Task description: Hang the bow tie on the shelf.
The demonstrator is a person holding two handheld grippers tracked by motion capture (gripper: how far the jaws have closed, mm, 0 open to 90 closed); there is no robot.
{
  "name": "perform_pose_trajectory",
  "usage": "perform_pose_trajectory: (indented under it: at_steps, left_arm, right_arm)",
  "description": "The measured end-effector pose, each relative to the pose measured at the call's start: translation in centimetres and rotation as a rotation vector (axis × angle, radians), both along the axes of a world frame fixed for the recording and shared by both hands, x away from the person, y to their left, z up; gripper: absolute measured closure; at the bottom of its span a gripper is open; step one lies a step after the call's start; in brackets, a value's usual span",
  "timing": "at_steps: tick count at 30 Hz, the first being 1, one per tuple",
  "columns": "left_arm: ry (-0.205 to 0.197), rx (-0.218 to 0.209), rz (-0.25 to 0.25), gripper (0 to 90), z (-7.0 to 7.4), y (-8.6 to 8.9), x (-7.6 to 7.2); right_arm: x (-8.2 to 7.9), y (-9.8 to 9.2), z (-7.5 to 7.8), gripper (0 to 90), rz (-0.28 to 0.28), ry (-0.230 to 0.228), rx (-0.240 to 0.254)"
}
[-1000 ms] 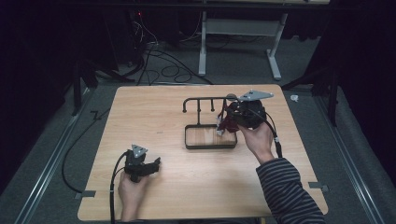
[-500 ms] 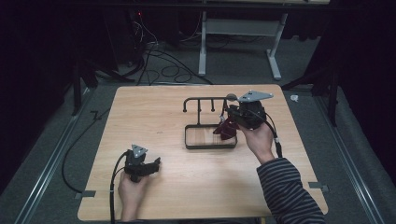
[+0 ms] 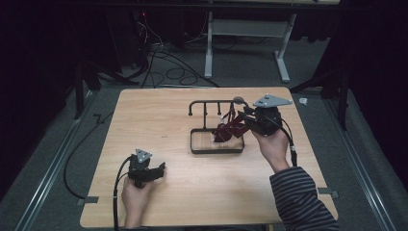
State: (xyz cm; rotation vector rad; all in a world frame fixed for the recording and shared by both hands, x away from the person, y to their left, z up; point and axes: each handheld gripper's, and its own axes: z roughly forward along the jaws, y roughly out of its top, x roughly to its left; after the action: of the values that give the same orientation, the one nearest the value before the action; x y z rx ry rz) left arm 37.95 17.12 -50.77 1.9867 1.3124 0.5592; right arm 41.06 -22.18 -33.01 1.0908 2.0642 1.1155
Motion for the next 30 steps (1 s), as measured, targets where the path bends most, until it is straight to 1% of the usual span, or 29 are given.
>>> perform_pose_trajectory:
  at_steps: [3,5,6,8,9,10,13,14,15,16,17,18,19,22,28,30]
  left_arm:
    - [0.000,0.000,0.000,23.8,0.0,0.0,0.0]
    - [0.000,0.000,0.000,23.8,0.0,0.0,0.0]
    - [-0.001,0.000,0.000,23.8,0.0,0.0,0.0]
    - [-0.001,0.000,0.000,23.8,0.0,0.0,0.0]
    - [-0.001,0.000,0.000,23.8,0.0,0.0,0.0]
    - [0.000,0.000,0.001,23.8,0.0,0.0,0.0]
    - [0.000,0.000,0.001,23.8,0.0,0.0,0.0]
    - [0.000,0.001,0.000,23.8,0.0,0.0,0.0]
    - [0.000,0.001,0.000,23.8,0.0,0.0,0.0]
    - [0.000,0.001,0.000,23.8,0.0,0.0,0.0]
    - [0.000,0.001,0.000,23.8,0.0,0.0,0.0]
    - [0.000,0.000,0.001,23.8,0.0,0.0,0.0]
    - [0.000,0.000,0.001,23.8,0.0,0.0,0.0]
    - [0.000,0.000,0.000,23.8,0.0,0.0,0.0]
    - [-0.001,0.000,0.000,23.8,0.0,0.0,0.0]
    - [0.000,0.001,0.000,23.8,0.0,0.0,0.0]
  right_arm:
    - [-0.4,-0.5,-0.2,68.5,0.000,0.002,0.004]
    - [-0.9,-0.9,-0.5,66.7,-0.003,0.005,0.003]
    - [-1.3,-1.4,-0.9,64.8,-0.007,0.008,0.011]
    - [-1.5,-1.6,-1.2,63.9,-0.010,0.013,0.014]
    - [-1.7,-1.9,-1.4,63.1,-0.016,0.015,0.015]
    - [-2.1,-2.4,-2.0,62.1,-0.023,0.023,0.021]
    - [-2.5,-3.2,-3.1,61.3,-0.037,0.038,0.029]
    - [-2.7,-3.4,-3.5,61.1,-0.044,0.045,0.037]
    - [-2.7,-3.4,-3.5,61.1,-0.044,0.045,0.037]
    - [-2.8,-3.9,-4.2,60.8,-0.054,0.056,0.038]
    - [-2.8,-3.9,-4.2,60.8,-0.054,0.056,0.038]
    - [-3.0,-4.4,-5.0,60.6,-0.065,0.070,0.048]
    - [-3.0,-4.4,-5.0,60.6,-0.065,0.070,0.048]
    - [-3.3,-5.1,-6.2,60.6,-0.086,0.091,0.063]
    - [-3.6,-5.7,-7.2,60.5,-0.097,0.104,0.073]
    - [-3.8,-5.9,-7.7,60.4,-0.107,0.116,0.084]
